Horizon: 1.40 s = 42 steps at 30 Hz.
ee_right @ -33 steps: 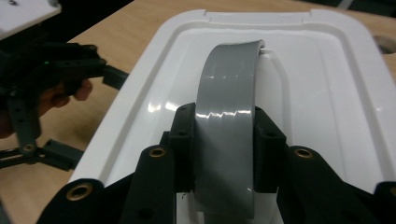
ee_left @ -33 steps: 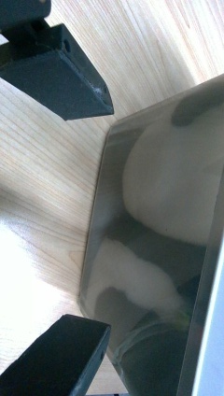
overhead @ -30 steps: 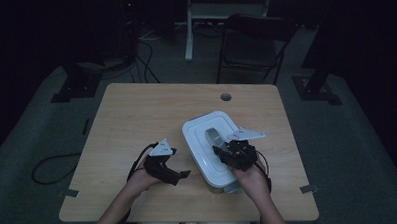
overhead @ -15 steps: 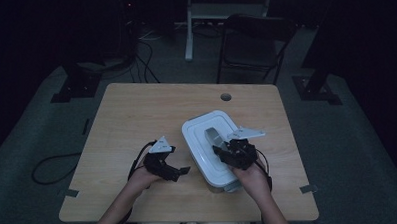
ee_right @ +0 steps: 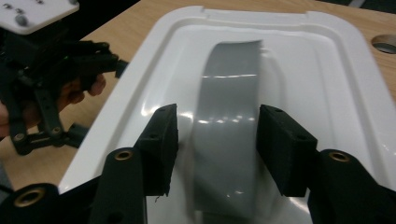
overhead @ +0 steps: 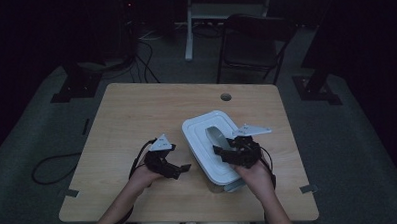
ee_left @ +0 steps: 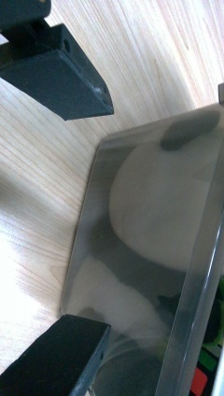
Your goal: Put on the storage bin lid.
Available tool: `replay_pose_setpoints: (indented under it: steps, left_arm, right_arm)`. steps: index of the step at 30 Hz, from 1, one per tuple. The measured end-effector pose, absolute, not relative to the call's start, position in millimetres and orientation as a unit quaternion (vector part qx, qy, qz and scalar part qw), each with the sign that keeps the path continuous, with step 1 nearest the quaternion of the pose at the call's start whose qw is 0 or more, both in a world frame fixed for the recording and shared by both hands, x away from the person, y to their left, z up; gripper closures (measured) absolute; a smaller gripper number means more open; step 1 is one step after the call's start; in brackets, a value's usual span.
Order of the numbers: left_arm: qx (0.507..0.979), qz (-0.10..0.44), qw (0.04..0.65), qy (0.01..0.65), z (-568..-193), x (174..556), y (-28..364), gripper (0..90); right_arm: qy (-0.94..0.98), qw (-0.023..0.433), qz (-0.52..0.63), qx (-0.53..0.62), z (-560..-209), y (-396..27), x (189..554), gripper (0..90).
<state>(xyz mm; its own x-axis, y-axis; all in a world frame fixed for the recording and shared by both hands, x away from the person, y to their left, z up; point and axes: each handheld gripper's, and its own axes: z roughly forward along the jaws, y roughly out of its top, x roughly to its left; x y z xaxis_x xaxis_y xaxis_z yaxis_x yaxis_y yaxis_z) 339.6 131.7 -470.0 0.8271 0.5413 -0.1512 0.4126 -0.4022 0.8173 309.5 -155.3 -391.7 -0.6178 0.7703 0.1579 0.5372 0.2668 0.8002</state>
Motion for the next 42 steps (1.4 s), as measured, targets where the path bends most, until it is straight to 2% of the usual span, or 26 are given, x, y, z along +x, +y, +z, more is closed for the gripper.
replay_pose_setpoints:
  steps: [6, 11, 15, 20, 25, 33, 37, 42]
  left_arm:
    - [0.834, 0.07, 0.466, 0.287, -469, 340, 133, 0.8]
    - [0.831, 0.07, 0.467, 0.293, -469, 341, 133, 0.8]
    - [0.83, 0.069, 0.468, 0.294, -469, 342, 134, 0.8]
    - [0.83, 0.07, 0.468, 0.295, -469, 344, 134, 0.8]
    - [0.827, 0.071, 0.47, 0.3, -470, 346, 132, 0.8]
    - [0.824, 0.072, 0.472, 0.306, -472, 350, 129, 0.8]
    - [0.827, 0.071, 0.468, 0.304, -475, 350, 126, 0.8]
    - [0.83, 0.071, 0.464, 0.302, -477, 349, 124, 0.9]
  right_arm:
    - [0.775, 0.14, 0.456, 0.415, -383, -159, 307, 43.0]
    - [0.764, 0.157, 0.465, 0.418, -375, -172, 308, 32.1]
    - [0.753, 0.164, 0.471, 0.429, -372, -185, 311, 28.4]
    - [0.731, 0.194, 0.484, 0.44, -368, -203, 313, 12.2]
    - [0.716, 0.24, 0.473, 0.454, -368, -219, 323, 13.4]
    - [0.696, 0.279, 0.466, 0.47, -386, -245, 351, 12.4]
    - [0.69, 0.294, 0.45, 0.485, -402, -258, 367, 12.4]
    - [0.689, 0.292, 0.427, 0.508, -424, -267, 377, 12.4]
